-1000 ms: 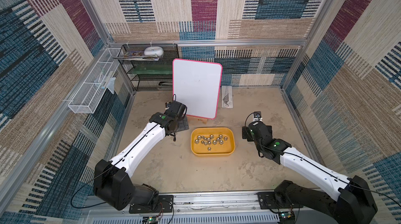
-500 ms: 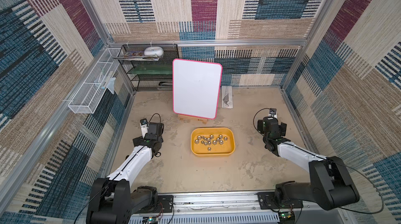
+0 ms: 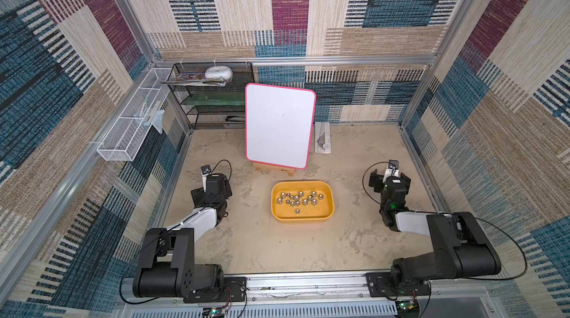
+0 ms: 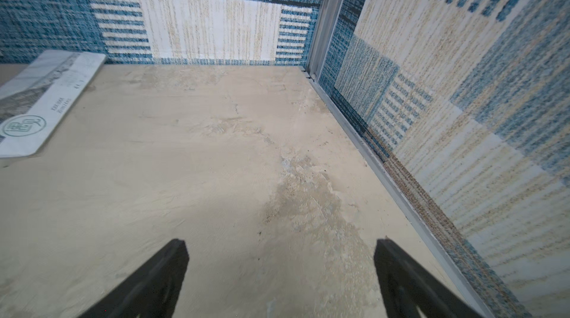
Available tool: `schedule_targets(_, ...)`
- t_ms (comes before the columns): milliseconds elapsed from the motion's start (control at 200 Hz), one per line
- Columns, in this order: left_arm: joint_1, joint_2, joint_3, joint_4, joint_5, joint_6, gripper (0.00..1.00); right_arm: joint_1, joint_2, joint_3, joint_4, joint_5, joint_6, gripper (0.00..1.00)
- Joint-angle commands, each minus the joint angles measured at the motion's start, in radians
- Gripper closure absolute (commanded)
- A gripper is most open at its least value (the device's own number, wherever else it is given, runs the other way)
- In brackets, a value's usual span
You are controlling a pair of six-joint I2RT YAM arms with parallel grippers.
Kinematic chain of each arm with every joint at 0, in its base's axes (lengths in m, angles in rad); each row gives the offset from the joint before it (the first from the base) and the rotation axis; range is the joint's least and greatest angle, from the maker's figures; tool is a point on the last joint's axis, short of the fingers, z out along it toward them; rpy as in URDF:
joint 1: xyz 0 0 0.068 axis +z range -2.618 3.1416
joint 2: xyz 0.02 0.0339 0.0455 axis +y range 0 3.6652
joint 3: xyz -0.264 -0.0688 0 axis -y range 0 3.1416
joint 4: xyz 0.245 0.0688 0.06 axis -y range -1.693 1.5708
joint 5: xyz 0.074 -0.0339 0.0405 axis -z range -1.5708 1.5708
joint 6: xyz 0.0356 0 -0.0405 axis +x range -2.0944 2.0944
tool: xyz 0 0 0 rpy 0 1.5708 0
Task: Put the nuts on the desktop into the storage box
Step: Reset both arms
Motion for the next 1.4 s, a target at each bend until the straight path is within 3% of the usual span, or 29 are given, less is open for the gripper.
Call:
schedule_targets(0, 0.013, -0.001, -0.023, 0.166, 0.12, 0.056, 0.0, -0.019, 0.042, -0.008, 0.154, -0.144, 0.02, 0.01)
schedule_targets(130, 0.045, 0.02, -0.027, 0.225, 0.246, 0.058, 0.0, -0.061, 0.047, 0.004, 0.13, -0.223, 0.045, 0.01)
schedule_targets(311, 0.047, 0.102, -0.08, 0.426, 0.391, 0.096, 0.0, -0.064, 0.085, -0.082, 0.321, -0.289, 0.014, 0.01)
schedule_targets(426, 0.045, 0.16, -0.069, 0.468, 0.516, 0.153, 0.0, -0.066, 0.078, -0.068, 0.278, -0.311, 0.011, 0.01)
schedule_targets(1397, 0.033, 0.157, -0.062, 0.444, 0.497, 0.161, 0.0, -0.068, 0.073, -0.066, 0.27, -0.313, 0.011, 0.01)
